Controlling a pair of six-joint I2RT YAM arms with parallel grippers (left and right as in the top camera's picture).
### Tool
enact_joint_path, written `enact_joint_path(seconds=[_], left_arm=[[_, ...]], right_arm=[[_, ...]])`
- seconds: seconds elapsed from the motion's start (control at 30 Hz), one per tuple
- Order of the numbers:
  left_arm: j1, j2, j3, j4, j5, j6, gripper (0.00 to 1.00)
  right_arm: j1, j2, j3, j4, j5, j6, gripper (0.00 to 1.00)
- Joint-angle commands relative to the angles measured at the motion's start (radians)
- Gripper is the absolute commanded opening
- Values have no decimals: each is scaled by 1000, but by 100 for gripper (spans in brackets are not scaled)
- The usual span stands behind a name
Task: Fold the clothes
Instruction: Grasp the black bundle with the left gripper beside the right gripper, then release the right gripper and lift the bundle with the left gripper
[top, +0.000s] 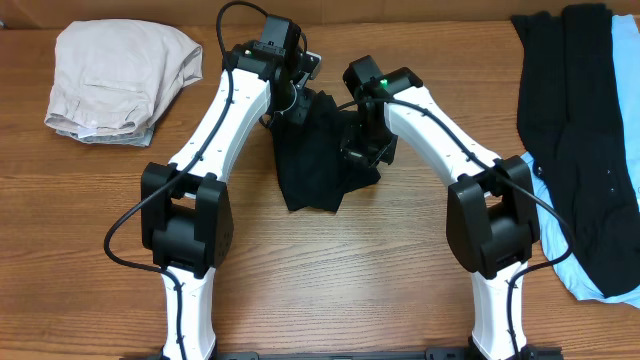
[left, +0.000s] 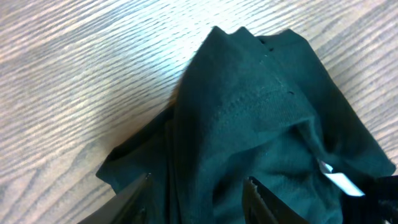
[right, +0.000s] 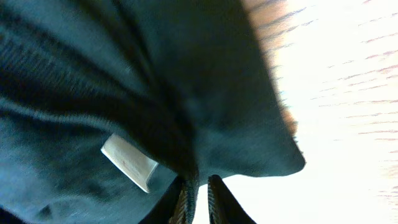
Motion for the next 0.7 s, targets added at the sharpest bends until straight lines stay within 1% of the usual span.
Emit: enact_joint_path(seconds=[0.0,0.1,0.23,0.37,0.47,0.5,0.53,0.57,0.6,0.67], left_arm=[[1,5,-3,-12,-3,-58,45],[-3,5,-3,-37,26,-55,45],[-11,5,-3,-56,39,-27,43],[-19,5,-3,-32,37,-9,45],[-19,5,-3,-12,37,-10,47],[-19,6,-3,-4,36,-10,46],[-19,8,-3,2,36,-10,43],[-18,12,-3,13,35,-17,39],[-14,15,-3,17,32,-40,38],[-3,15,-3,21,33,-94,39]], right_arm=[[-40,-29,-8,18,51,2,13],[-60,-29,-8,20,50,2,13],[-80,-29,-8,20,50,2,13],[-82,-29,-8,21,46,2,13],[-82,-29,-8,38,1,-39,14],[-82,-29,-8,50,-21,-55,15],[-82,-29,-8,64,-42,-71,18],[-82,-29,-8,102,-106,-149,31],[-82,-29,-8,118,-134,-192,43],[-82,-29,-8,129,-137,-226,65]])
